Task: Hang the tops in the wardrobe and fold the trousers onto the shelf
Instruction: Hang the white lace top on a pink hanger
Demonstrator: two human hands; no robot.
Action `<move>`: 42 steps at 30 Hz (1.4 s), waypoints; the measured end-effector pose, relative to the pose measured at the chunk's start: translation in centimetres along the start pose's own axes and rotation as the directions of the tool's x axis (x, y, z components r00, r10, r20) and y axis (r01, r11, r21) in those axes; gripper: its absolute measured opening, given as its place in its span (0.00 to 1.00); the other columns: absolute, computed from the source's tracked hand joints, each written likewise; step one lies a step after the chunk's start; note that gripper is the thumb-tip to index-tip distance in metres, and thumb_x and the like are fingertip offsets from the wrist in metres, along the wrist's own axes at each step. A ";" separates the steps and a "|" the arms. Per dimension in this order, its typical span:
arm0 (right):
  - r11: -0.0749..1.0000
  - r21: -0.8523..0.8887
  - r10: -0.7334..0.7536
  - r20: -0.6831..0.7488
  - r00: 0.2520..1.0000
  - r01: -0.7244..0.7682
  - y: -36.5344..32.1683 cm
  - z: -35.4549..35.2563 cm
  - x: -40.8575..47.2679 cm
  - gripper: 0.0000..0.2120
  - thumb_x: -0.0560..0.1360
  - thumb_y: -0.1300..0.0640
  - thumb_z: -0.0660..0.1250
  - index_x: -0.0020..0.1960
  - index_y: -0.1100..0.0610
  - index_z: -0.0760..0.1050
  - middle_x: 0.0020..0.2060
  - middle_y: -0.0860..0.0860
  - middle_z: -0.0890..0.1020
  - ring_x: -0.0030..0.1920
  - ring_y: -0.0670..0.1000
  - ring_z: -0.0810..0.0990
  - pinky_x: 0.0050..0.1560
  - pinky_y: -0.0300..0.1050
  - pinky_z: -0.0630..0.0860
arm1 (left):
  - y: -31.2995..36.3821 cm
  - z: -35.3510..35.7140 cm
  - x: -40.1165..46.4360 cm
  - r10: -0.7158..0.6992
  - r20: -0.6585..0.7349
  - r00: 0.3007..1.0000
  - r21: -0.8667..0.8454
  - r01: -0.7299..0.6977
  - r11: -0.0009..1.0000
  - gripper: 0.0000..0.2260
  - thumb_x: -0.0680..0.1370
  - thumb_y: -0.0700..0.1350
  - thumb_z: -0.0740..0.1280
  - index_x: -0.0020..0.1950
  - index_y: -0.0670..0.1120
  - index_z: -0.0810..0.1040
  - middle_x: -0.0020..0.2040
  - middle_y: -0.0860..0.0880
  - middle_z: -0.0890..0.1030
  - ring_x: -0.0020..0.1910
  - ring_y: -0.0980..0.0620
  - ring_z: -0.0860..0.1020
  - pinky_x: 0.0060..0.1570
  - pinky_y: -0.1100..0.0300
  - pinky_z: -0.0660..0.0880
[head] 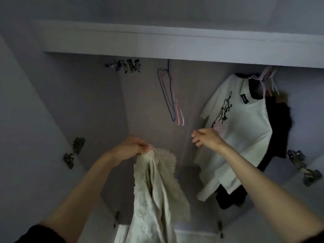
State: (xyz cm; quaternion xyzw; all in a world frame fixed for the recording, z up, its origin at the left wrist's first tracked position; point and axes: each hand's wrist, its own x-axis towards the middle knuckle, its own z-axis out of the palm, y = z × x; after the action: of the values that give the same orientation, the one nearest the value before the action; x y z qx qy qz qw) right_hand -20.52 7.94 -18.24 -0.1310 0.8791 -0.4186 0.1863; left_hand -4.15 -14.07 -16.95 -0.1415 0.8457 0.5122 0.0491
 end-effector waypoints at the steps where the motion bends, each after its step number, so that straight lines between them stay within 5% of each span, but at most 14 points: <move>1: 0.998 0.059 0.002 -0.046 0.999 0.000 -0.8 -0.1 1.3 0.15 0.81 0.56 0.57 0.56 0.66 0.76 0.49 0.61 0.81 0.37 0.52 0.78 0.47 0.43 0.75 | 0.0 -0.1 0.6 -0.007 0.005 1.000 0.011 0.007 1.000 0.14 0.77 0.42 0.67 0.49 0.29 0.78 0.40 0.44 0.74 0.41 0.52 0.71 0.42 0.61 0.66; 5: 0.982 0.182 -0.023 -0.088 0.996 0.039 -4.6 0.2 5.5 0.16 0.81 0.52 0.55 0.58 0.61 0.75 0.52 0.58 0.79 0.52 0.57 0.78 0.56 0.52 0.74 | 0.6 -1.2 2.6 0.003 -0.081 0.997 0.003 -0.002 1.000 0.09 0.76 0.41 0.68 0.46 0.33 0.80 0.37 0.46 0.74 0.36 0.55 0.71 0.33 0.70 0.67; 8: 0.962 0.255 -0.091 -0.029 0.995 0.095 -7.0 1.4 7.9 0.16 0.80 0.54 0.58 0.48 0.65 0.78 0.41 0.56 0.79 0.42 0.53 0.76 0.46 0.49 0.76 | 0.9 -2.4 3.5 -0.017 -0.172 0.985 -0.077 0.003 0.997 0.06 0.75 0.40 0.69 0.39 0.40 0.81 0.32 0.51 0.75 0.30 0.61 0.72 0.31 0.73 0.68; 11: 0.911 0.412 -0.011 0.046 0.999 -0.009 -8.4 2.1 9.3 0.13 0.79 0.54 0.61 0.38 0.57 0.75 0.32 0.52 0.76 0.31 0.48 0.72 0.33 0.39 0.69 | 1.2 -3.4 4.0 -0.015 -0.226 0.974 -0.110 -0.010 0.994 0.13 0.75 0.39 0.69 0.30 0.48 0.78 0.26 0.58 0.74 0.26 0.65 0.71 0.29 0.74 0.67; 14: 0.851 0.502 0.058 0.198 0.978 -0.152 -8.4 1.8 10.2 0.11 0.78 0.52 0.63 0.40 0.56 0.77 0.27 0.49 0.71 0.26 0.46 0.67 0.27 0.37 0.65 | 1.5 -4.0 4.1 -0.028 -0.262 0.965 -0.108 -0.001 0.994 0.21 0.75 0.38 0.68 0.23 0.52 0.77 0.22 0.59 0.73 0.24 0.66 0.71 0.28 0.76 0.65; 16: 0.832 0.530 0.048 0.227 0.973 -0.165 -8.6 1.7 10.6 0.08 0.78 0.57 0.63 0.43 0.56 0.77 0.28 0.49 0.69 0.26 0.46 0.66 0.26 0.36 0.66 | 1.4 -4.3 4.2 -0.043 -0.296 0.954 -0.113 0.010 0.994 0.16 0.75 0.38 0.69 0.28 0.52 0.79 0.24 0.59 0.75 0.26 0.66 0.72 0.30 0.74 0.67; 21: 0.791 0.611 0.037 -0.008 0.999 -0.024 -9.0 1.6 11.6 0.12 0.78 0.65 0.58 0.39 0.56 0.72 0.29 0.51 0.68 0.23 0.46 0.65 0.21 0.35 0.62 | 1.1 -4.7 4.6 -0.089 -0.351 0.932 -0.119 0.050 0.992 0.06 0.75 0.38 0.68 0.39 0.39 0.80 0.35 0.46 0.76 0.38 0.51 0.73 0.44 0.58 0.69; 24: 0.841 0.533 -0.004 -0.157 0.988 0.088 -8.6 1.0 12.2 0.08 0.78 0.62 0.60 0.42 0.56 0.75 0.29 0.50 0.70 0.24 0.45 0.66 0.20 0.34 0.61 | 1.2 -4.8 4.9 -0.100 -0.351 0.931 -0.119 0.061 0.991 0.08 0.76 0.38 0.68 0.38 0.37 0.80 0.32 0.46 0.75 0.35 0.52 0.72 0.42 0.60 0.69; 27: 0.889 0.399 -0.093 -0.318 0.944 0.222 -7.8 0.6 12.0 0.11 0.80 0.59 0.58 0.57 0.59 0.76 0.41 0.51 0.76 0.38 0.49 0.73 0.37 0.40 0.70 | 1.3 -4.8 5.2 -0.086 -0.353 0.932 -0.090 0.058 0.994 0.11 0.76 0.38 0.68 0.32 0.41 0.77 0.26 0.51 0.72 0.31 0.55 0.69 0.34 0.63 0.66; 29: 0.886 0.334 -0.174 -0.406 0.897 0.322 -6.9 0.1 11.5 0.13 0.81 0.61 0.56 0.61 0.59 0.74 0.47 0.53 0.77 0.44 0.50 0.74 0.45 0.43 0.72 | 1.5 -4.6 5.5 -0.084 -0.340 0.937 -0.111 0.049 0.993 0.07 0.76 0.38 0.68 0.38 0.39 0.80 0.32 0.47 0.75 0.34 0.53 0.71 0.37 0.62 0.68; 33: 0.800 0.412 -0.193 -0.512 0.837 0.436 -4.6 -0.1 9.3 0.11 0.81 0.64 0.53 0.51 0.57 0.74 0.38 0.56 0.75 0.36 0.48 0.72 0.39 0.43 0.70 | 1.6 -3.9 6.4 -0.081 -0.335 0.939 -0.136 0.037 0.990 0.04 0.75 0.38 0.68 0.41 0.42 0.81 0.33 0.48 0.78 0.35 0.55 0.73 0.38 0.66 0.71; 36: 0.682 0.645 -0.080 -0.403 0.912 0.345 -1.8 -0.2 7.8 0.11 0.78 0.69 0.56 0.44 0.55 0.71 0.33 0.52 0.75 0.33 0.45 0.75 0.38 0.38 0.74 | 1.6 -3.1 6.9 -0.078 -0.314 0.946 -0.131 0.038 0.991 0.04 0.74 0.38 0.69 0.41 0.43 0.82 0.29 0.55 0.78 0.31 0.60 0.74 0.33 0.72 0.70; 39: 0.652 0.742 -0.037 -0.170 0.985 0.153 0.4 -1.2 7.7 0.03 0.77 0.61 0.64 0.48 0.54 0.71 0.37 0.52 0.77 0.39 0.51 0.77 0.48 0.46 0.75 | 1.7 -2.4 7.1 -0.082 -0.263 0.961 -0.128 0.049 0.991 0.03 0.75 0.39 0.69 0.45 0.43 0.83 0.37 0.49 0.80 0.38 0.56 0.75 0.38 0.69 0.71; 42: 0.684 0.729 0.088 -0.103 0.991 0.015 2.2 -2.2 8.2 0.10 0.76 0.48 0.65 0.43 0.53 0.72 0.25 0.46 0.71 0.28 0.46 0.70 0.33 0.40 0.71 | 1.8 -1.5 7.3 -0.071 -0.237 0.969 -0.115 0.045 0.992 0.03 0.75 0.39 0.69 0.43 0.45 0.82 0.38 0.49 0.80 0.39 0.55 0.75 0.36 0.71 0.71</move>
State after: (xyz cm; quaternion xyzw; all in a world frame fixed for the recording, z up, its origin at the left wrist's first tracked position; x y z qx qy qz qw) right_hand -28.94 7.66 -20.51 -0.0012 0.6534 -0.7367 0.1739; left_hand -11.54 -16.00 -16.34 -0.2297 0.8117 0.5350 -0.0465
